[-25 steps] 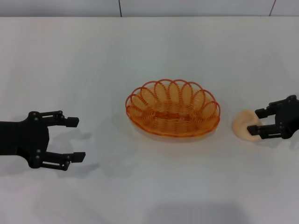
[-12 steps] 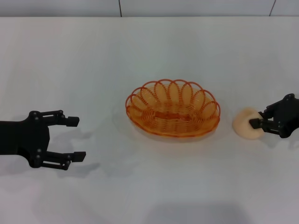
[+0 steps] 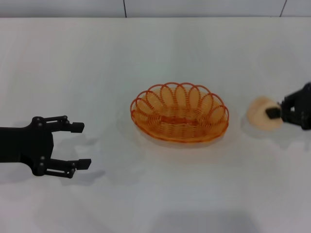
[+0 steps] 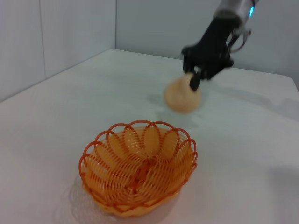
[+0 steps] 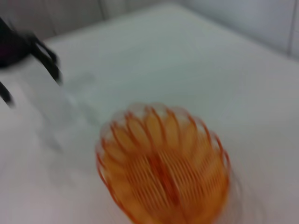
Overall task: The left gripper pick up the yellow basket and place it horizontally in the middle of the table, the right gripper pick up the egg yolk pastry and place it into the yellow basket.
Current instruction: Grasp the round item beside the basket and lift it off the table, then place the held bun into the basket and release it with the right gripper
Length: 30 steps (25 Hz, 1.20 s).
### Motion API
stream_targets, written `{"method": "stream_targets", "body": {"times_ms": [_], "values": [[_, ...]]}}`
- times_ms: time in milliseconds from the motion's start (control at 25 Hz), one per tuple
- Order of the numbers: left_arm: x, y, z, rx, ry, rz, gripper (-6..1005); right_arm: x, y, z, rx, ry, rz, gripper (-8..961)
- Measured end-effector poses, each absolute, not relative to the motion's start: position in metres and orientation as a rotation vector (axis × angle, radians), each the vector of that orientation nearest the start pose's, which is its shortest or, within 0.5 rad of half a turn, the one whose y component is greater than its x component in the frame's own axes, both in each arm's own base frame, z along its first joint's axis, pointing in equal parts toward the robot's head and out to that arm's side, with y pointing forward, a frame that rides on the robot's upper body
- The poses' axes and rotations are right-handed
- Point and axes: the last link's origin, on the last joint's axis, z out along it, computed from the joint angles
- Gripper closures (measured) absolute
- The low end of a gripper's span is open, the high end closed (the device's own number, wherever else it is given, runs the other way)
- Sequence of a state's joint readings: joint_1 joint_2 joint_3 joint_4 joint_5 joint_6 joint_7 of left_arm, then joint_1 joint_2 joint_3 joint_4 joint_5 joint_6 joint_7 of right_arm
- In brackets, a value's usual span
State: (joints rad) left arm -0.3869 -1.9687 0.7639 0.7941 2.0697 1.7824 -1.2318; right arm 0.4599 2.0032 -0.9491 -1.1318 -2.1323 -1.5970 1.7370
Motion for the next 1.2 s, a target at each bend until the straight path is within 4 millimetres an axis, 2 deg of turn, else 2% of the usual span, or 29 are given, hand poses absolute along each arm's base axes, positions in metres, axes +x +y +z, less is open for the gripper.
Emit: {"method": "stream_targets", "body": {"times_ms": [160, 320, 440, 600, 880, 1040, 1200], "values": [[-0.302, 0.281, 0.049, -2.922, -0.348, -0.469, 112, 0.220, 0.340, 0.073, -2.835, 0.453, 0.314, 894], [-0.300, 0.283, 0.048, -2.921, -0.343, -0.471, 112, 0.200, 0.343, 0.068, -2.842, 0.390, 0.455, 907], [-0.298, 0.285, 0.046, -2.920, -0.337, -0.472, 113, 0.188, 0.348, 0.054, -2.832, 0.351, 0.563, 908], [-0.299, 0.284, 0.045, -2.919, -0.340, -0.475, 113, 0.178, 0.352, 0.032, -2.830, 0.304, 0.618, 910], [-0.298, 0.284, 0.044, -2.923, -0.335, -0.478, 113, 0.169, 0.360, -0.010, -2.798, 0.243, 0.581, 914], [-0.298, 0.284, 0.043, -2.931, -0.336, -0.468, 113, 0.167, 0.362, -0.025, -2.780, 0.205, 0.550, 909], [-0.298, 0.284, 0.042, -2.933, -0.336, -0.465, 113, 0.167, 0.360, -0.032, -2.768, 0.190, 0.572, 881]]}}
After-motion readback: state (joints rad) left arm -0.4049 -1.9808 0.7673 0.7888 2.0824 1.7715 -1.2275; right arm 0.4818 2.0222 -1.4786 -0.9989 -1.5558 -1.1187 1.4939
